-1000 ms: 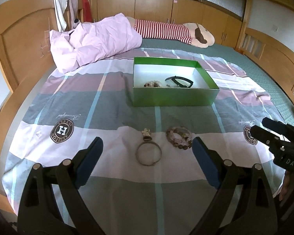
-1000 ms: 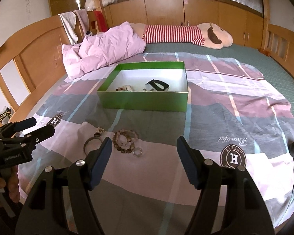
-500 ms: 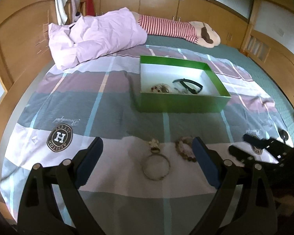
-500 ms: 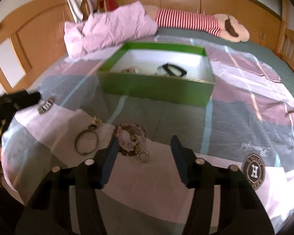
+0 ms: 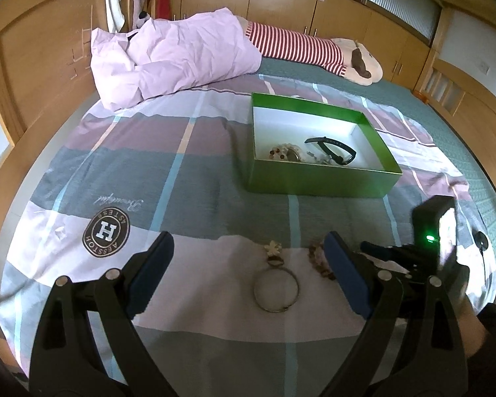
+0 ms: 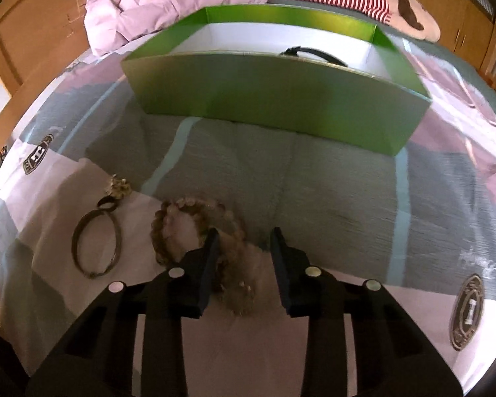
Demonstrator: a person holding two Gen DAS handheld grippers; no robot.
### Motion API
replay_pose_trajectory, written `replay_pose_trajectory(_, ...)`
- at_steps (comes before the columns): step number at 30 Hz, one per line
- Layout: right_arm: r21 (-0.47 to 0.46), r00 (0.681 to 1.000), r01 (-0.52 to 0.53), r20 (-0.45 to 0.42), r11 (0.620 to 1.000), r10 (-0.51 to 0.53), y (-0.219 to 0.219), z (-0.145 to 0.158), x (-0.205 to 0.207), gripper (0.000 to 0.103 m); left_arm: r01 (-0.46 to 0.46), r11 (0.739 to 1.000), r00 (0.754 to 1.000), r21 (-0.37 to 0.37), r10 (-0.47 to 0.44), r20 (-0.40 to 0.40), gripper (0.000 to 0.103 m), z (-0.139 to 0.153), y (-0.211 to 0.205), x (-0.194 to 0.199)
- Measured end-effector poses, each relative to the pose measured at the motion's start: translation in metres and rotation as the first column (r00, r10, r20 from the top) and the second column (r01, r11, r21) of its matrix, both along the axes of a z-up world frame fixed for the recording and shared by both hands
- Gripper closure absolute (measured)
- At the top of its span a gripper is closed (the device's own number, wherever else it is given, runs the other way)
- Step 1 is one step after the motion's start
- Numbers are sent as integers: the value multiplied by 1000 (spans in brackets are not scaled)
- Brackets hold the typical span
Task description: Organize jewelry
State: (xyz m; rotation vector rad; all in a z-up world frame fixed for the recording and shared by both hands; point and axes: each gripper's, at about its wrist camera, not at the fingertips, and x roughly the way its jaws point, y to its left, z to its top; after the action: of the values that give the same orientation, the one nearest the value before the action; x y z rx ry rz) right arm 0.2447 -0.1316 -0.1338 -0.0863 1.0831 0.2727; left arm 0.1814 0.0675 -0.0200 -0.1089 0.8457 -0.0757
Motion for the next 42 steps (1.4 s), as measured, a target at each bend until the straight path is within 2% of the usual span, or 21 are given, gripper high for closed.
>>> replay_pose_trajectory(5,-3,999,-24,-33,1000,24,14,-5,4,78,-9,1000,1000,0,9,-10,12,-3,5,0)
replay_pose_trajectory(10,-131,998,-68,-27,989,65,23,-4,-6,81,0,1000,999,17,1,-33,12,-10,3,2)
replay_pose_trajectory(13,-183,998,-51,-42,982,44,9,-2,-12,80,9,1000,999,23,-7,-52,12,-16,-1,4)
replay_pose_trajectory(18,-198,997,2,-70,980,-16,-32,-1,-31,80,47,997,994,55,-42,-96,12,-36,-16,6)
replay_pose_trajectory(24,-142,992,9,-125,990,-27,-68,9,-60,79,85,992,989,92,-72,-130,12,-52,-35,3)
replay_pose_trajectory(26,-83,995,26,-94,996,-34,-78,23,-62,76,80,992,989,94,-67,-135,12,-56,-39,6)
replay_pose_trajectory(28,-10,996,56,-67,998,-57,-87,35,-59,65,76,994,986,83,-63,-153,12,-63,-45,11)
replay_pose_trajectory(30,62,994,101,-51,993,-97,-104,51,-52,62,82,994,983,72,-69,-168,12,-72,-55,17)
replay_pose_trajectory(33,96,991,131,-24,987,-130,-113,65,-45,60,97,990,982,98,-79,-170,12,-84,-72,25)
replay_pose_trajectory(37,91,994,111,-33,990,-108,-105,66,-41,60,122,985,977,121,-97,-190,12,-102,-98,37)
replay_pose_trajectory(39,70,996,58,-72,996,-53,-96,59,-46,57,136,980,973,144,-104,-207,13,-110,-108,42)
replay_pose_trajectory(42,-23,993,-19,-116,1000,17,-82,41,-50,55,145,961,965,234,-85,-249,15,-126,-121,50)
